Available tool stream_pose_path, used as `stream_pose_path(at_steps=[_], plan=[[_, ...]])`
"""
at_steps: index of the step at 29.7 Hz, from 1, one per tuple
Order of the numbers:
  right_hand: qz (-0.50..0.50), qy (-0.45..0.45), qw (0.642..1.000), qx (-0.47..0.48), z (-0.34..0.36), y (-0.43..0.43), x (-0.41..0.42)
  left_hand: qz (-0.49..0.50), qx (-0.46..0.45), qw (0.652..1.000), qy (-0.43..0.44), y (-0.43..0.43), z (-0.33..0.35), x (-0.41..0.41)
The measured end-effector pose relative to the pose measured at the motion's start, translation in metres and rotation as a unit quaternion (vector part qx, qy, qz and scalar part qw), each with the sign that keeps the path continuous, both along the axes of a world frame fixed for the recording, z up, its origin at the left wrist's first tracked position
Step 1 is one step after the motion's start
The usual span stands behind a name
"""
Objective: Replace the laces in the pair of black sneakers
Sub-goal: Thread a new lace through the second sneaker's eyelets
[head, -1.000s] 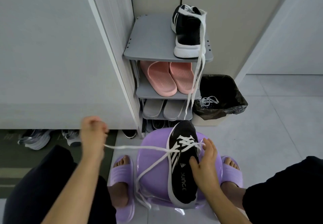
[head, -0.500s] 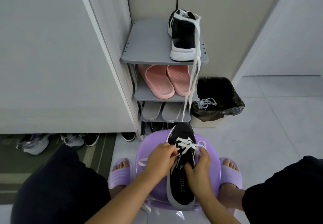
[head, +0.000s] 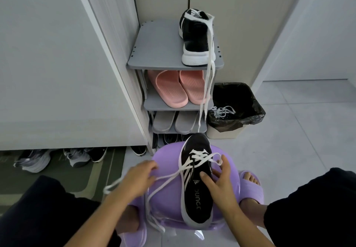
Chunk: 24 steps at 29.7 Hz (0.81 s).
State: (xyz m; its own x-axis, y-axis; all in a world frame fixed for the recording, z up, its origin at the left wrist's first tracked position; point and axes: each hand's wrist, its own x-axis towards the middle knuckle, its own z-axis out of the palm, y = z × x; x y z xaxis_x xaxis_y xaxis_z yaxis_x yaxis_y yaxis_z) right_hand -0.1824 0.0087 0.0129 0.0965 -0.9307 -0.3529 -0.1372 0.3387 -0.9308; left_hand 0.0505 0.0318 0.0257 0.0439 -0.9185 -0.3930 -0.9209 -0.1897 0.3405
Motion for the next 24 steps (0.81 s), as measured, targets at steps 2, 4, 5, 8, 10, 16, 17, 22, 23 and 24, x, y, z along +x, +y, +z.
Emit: stream_pose_path(at_steps=[2,4,5,8,10,16,17,22,23,24], plan=[[0.002,0.01,1.0,-0.009,0.001,-0.001,0.002,0.016,-0.086,0.984,0.157,-0.006,0.004,-0.038],[0.001,0.022,1.0,-0.019,0.001,-0.001,0.001,0.021,-0.118,0.973,0.198,-0.014,0.01,-0.073],[0.001,0.029,0.999,-0.026,0.001,-0.001,0.0,0.033,-0.123,0.973,0.193,-0.018,0.01,-0.084],[0.002,0.046,0.998,-0.046,0.004,-0.002,-0.001,0.117,-0.053,0.966,0.224,-0.031,0.006,-0.093],[0.004,0.043,0.998,-0.05,0.006,-0.003,-0.001,0.216,0.041,0.913,0.344,-0.034,0.008,-0.087],[-0.012,0.02,0.999,-0.036,0.006,-0.002,0.003,0.365,0.114,0.801,0.46,-0.023,0.008,-0.077],[-0.015,0.016,0.999,-0.032,0.007,-0.002,0.003,0.369,0.101,0.805,0.454,-0.02,0.005,-0.07],[-0.012,0.04,0.999,-0.019,0.008,-0.002,0.002,0.313,0.063,0.907,0.274,0.005,0.008,0.001],[-0.005,0.053,0.998,-0.028,0.008,-0.002,0.003,0.309,0.074,0.912,0.257,0.009,0.006,0.013],[0.007,0.066,0.997,-0.037,0.009,-0.002,0.004,0.29,0.097,0.92,0.246,0.011,0.004,0.019]])
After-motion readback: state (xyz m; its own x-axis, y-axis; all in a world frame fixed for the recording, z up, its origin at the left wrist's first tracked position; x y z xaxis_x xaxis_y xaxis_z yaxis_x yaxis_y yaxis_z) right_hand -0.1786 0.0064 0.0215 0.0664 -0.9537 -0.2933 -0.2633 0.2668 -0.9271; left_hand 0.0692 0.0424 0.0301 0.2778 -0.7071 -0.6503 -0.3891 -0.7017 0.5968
